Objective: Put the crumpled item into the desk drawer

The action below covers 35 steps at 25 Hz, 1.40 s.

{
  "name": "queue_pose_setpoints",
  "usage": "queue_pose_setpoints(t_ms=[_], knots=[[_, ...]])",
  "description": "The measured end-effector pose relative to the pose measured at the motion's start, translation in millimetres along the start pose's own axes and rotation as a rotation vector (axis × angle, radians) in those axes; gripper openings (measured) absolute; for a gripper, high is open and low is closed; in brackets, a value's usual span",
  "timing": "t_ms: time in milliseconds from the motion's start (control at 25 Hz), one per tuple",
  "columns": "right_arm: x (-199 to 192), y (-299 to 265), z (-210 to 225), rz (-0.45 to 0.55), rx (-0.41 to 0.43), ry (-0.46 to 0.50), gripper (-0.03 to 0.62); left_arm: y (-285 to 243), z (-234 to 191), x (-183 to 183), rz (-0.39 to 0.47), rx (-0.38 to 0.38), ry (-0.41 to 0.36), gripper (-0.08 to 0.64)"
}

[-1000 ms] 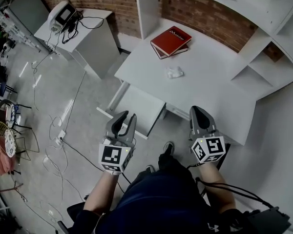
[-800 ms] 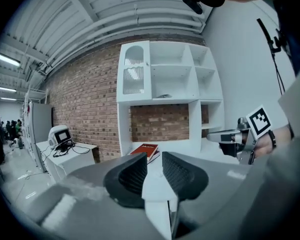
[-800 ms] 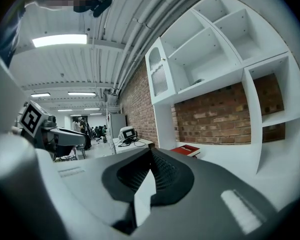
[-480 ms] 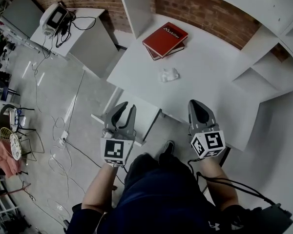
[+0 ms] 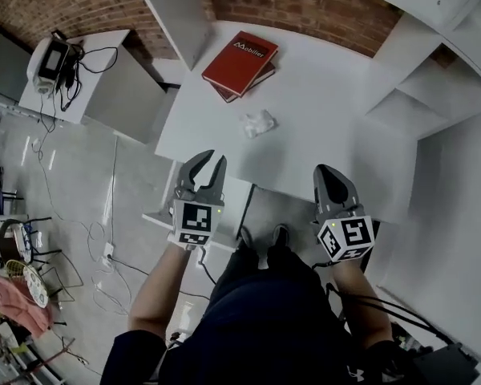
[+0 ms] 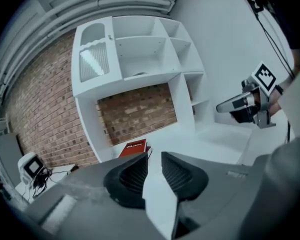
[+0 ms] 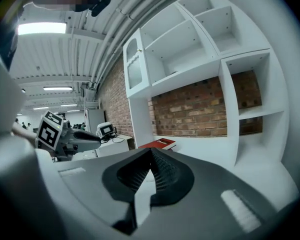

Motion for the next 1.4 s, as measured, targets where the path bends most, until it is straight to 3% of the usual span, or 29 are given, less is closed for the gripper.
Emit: queue_pose_setpoints(t_ms=[200,600,1000,1400], knots=[[-7.3,16.1,12.4,-0.016,-0.111,-0.014,0.003,-54.3,-6.9,-17.8,-0.040,-0.112,-0.036,0.095],[-19.4,46.8,32.7,-0.032,-0.267,-0.048,0.003,-150.4,6.9,-81.2,-0.265,-0.311,0.020,0.095],[-37.6,67.4,45.8,-0.059,-0.351,-0.085,0.002,-207.4,22.5,-126.3,-0.430,-0.394,-0.070,0.095],[-46.3,77.3,50.5,-0.076,-0.392,-0.098,0.003,-234.7,38.3,-154.3,-0.522,-0.431,-0.123,0.095]])
Point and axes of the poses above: the fingertips, and each gripper's own axes: y backward along the fingers, z to its right, x out of its top, the point moved 7 cm from there along y, backward along the fingers, and after that the axes turned 8 degrees about z, right-handed, at the moved point
